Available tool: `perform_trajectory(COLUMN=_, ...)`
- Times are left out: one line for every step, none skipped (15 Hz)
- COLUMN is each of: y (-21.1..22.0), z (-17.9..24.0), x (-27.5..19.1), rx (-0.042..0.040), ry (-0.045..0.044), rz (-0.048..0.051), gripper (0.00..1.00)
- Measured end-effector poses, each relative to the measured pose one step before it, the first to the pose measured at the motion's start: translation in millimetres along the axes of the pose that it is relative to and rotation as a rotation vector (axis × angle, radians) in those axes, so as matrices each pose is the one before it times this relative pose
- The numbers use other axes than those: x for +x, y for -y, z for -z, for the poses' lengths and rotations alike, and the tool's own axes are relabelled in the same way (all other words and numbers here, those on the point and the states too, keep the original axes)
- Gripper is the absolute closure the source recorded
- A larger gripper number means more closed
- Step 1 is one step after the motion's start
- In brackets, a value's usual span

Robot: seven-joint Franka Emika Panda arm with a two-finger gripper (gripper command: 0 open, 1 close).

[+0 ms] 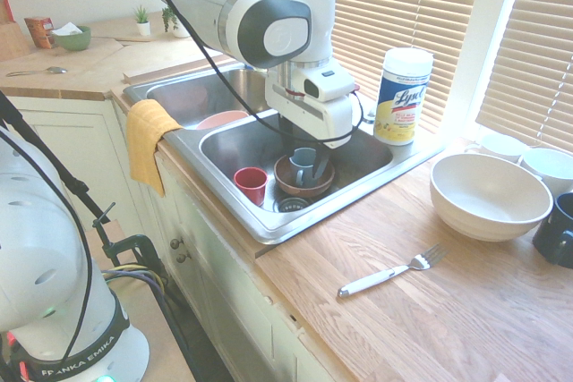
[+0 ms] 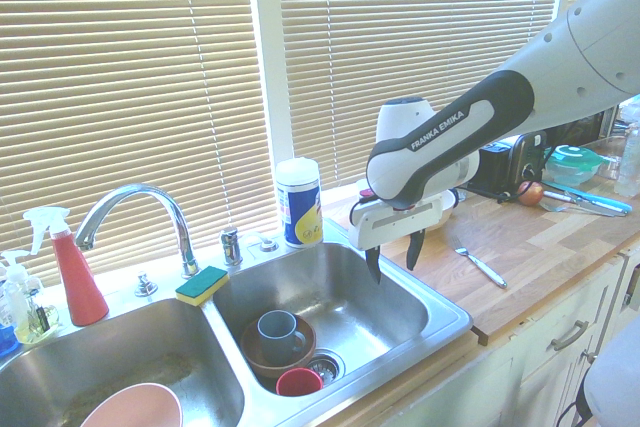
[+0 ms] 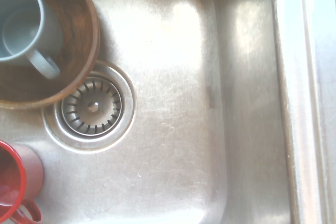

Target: Put the fork into the sink

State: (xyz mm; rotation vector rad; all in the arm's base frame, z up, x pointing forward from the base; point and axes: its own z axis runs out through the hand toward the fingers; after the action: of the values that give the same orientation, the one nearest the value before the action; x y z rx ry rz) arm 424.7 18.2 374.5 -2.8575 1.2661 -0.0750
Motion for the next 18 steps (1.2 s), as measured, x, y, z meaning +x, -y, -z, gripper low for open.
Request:
perform_trajectory(y=-0.01, z=-0.59, x=0.06, rx=-0.00091, ry=0.00089, rz=-0.00011, gripper=0.0)
perform_trajectory(y=-0.04, z=-0.23, x=0.14, rx=-0.00012, ry=0.00009, rz=-0.00031, gripper=0.0)
perform_trajectory(y=-0.41, z=0.61, x=1.27, rx=0.00163, ry=-0.00244, rz=-0.00594, gripper=0.0)
perform_trajectory(y=-1.53, z=2.36, x=3.91, rx=0.00283, ry=-0.00579, rz=-0.01072, gripper=0.0)
perform_trajectory(y=-2.87, z=4.68, x=7.05, rx=0.00718, ry=-0.00809, rz=-0.01655, gripper=0.0)
perform_trajectory(y=-5.24, z=5.36, x=9.39, rx=0.00745, ry=-0.00841, rz=-0.02246, gripper=0.0)
perform_trajectory(y=-9.12, z=5.35, x=11.43, rx=0.00463, ry=-0.00869, rz=-0.02674, gripper=0.0)
perform_trajectory(y=-11.3, z=4.91, x=11.2, rx=-0.00077, ry=-0.00803, rz=-0.02362, gripper=0.0)
perform_trajectory(y=-14.74, z=4.89, x=12.99, rx=-0.00811, ry=-0.00718, rz=-0.0203, gripper=0.0)
perform_trajectory(y=-17.16, z=3.66, x=13.2, rx=-0.00856, ry=-0.00378, rz=-0.01188, gripper=0.0)
perform_trajectory(y=-17.91, z=0.82, x=11.86, rx=-0.00747, ry=-0.00242, rz=0.00083, gripper=0.0)
perform_trajectory(y=-18.09, z=-1.61, x=10.55, rx=-0.00913, ry=-0.00041, rz=0.00754, gripper=0.0)
perform_trajectory(y=-17.46, z=-5.29, x=8.13, rx=-0.01136, ry=0.00257, rz=0.01417, gripper=0.0)
perform_trajectory(y=-15.63, z=-7.77, x=6.22, rx=-0.00782, ry=-0.00241, rz=0.01501, gripper=0.0)
perform_trajectory(y=-12.35, z=-8.86, x=3.27, rx=0.00204, ry=-0.00559, rz=0.01297, gripper=0.0)
perform_trajectory(y=-9.55, z=-9.3, x=1.55, rx=0.00641, ry=-0.00492, rz=0.00517, gripper=0.0)
perform_trajectory(y=-6.75, z=-9.53, x=-0.17, rx=0.00493, ry=0.00025, rz=-0.00251, gripper=0.0)
perform_trajectory(y=-3.58, z=-8.32, x=0.04, rx=0.00231, ry=0.00102, rz=-0.00457, gripper=0.0)
